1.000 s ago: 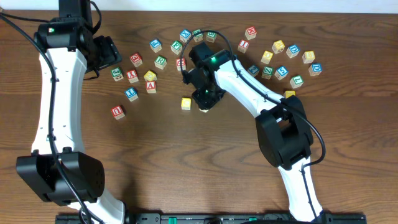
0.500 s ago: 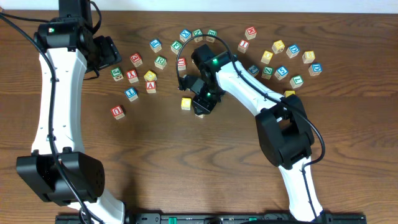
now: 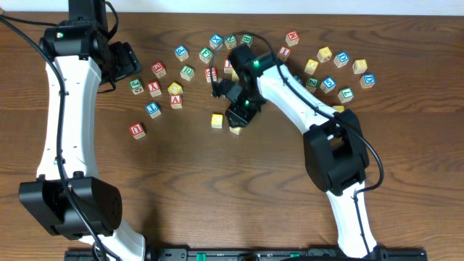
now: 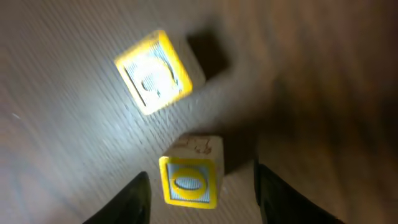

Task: Spell out CORL
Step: 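Lower the O block beside the C block and adjust it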

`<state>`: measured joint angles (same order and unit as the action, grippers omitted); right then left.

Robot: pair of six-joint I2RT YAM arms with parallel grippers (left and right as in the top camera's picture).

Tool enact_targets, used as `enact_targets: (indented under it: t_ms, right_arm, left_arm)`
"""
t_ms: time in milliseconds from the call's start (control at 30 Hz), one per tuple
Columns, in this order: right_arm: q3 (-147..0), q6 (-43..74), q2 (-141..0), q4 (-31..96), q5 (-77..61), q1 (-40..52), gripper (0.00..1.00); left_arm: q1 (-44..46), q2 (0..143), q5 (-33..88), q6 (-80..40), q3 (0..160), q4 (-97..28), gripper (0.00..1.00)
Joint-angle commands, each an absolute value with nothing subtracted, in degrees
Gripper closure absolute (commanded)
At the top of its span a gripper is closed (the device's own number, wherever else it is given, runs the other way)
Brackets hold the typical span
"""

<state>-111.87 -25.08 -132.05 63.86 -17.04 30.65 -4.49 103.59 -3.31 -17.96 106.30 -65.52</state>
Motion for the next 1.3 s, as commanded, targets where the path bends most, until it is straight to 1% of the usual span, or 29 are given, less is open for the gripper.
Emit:
enact_targets:
  t_ms: [0, 67, 100, 167, 267, 300, 333, 400, 433, 500, 600, 733, 867, 967, 1067, 1267]
  right_arm:
    - [-117.9, -24.1, -130.0, 66.6, -17.5, 30.3, 0.37]
    - [-119.7, -22.2, -129.2, 68.2, -16.6, 30.3, 0.35]
    - [-120.4, -19.4, -128.5, 68.8, -15.4, 30.2, 0.35]
    - [-121.0, -10.5, -127.1, 70.5, -14.0, 29.8, 0.4]
    - [-121.0, 6.6, -126.4, 74.9, -8.5, 29.2, 0.65]
    - [-120.4, 14.0, -126.5, 77.8, -4.6, 29.0, 0.76]
    - [-119.4, 17.8, -126.5, 78.8, -2.2, 28.9, 0.82]
    - [-116.7, 22.5, -126.5, 79.5, 0.8, 29.0, 0.87]
    - [-115.0, 23.6, -126.5, 78.8, 0.9, 29.2, 0.89]
    - [-111.8, 24.2, -126.5, 76.7, -0.1, 29.7, 0.96]
    - [-106.3, 24.3, -126.5, 72.1, -4.9, 30.9, 0.99]
    - [-101.6, 27.1, -126.5, 67.8, -5.8, 32.3, 0.99]
    - [-99.2, 28.9, -126.5, 65.2, -6.4, 33.1, 0.99]
    - [-96.7, 31.0, -126.5, 60.6, -6.8, 33.8, 0.99]
    - [-94.8, 31.3, -126.5, 56.9, -9.7, 34.1, 0.99]
    - [-92.8, 32.7, -126.5, 52.2, -10.0, 34.3, 0.99]
  left_arm:
    - [-4.8, 103.0, -3.6, -17.8, 105.9, -65.5, 0.15]
    - [-4.8, 103.0, -3.6, -17.8, 105.9, -65.5, 0.15]
    - [-4.8, 103.0, -3.6, -17.8, 105.9, -65.6, 0.15]
    - [-4.8, 103.0, -3.6, -17.8, 105.9, -65.9, 0.15]
    - [-4.8, 103.0, -3.6, -17.8, 105.9, -66.6, 0.15]
    - [-4.8, 103.0, -3.6, -17.8, 105.9, -66.8, 0.15]
    - [-4.8, 103.0, -3.6, -17.8, 105.9, -66.8, 0.14]
    - [-4.8, 103.0, -3.6, -17.8, 105.9, -66.7, 0.15]
    - [-4.8, 103.0, -3.6, -17.9, 105.9, -66.7, 0.15]
    - [-4.8, 103.0, -3.6, -17.9, 105.9, -66.7, 0.15]
    - [-4.6, 103.0, -3.6, -18.2, 105.9, -66.7, 0.15]
    - [-4.1, 103.0, -3.6, -18.3, 105.9, -66.8, 0.15]
    - [-3.0, 103.0, -3.6, -18.3, 105.9, -66.7, 0.15]
    - [-2.4, 103.0, -3.6, -18.3, 105.9, -66.6, 0.15]
    - [-2.3, 103.0, -3.6, -18.3, 105.9, -66.6, 0.15]
    - [-1.9, 103.0, -3.5, -18.3, 105.9, -66.6, 0.14]
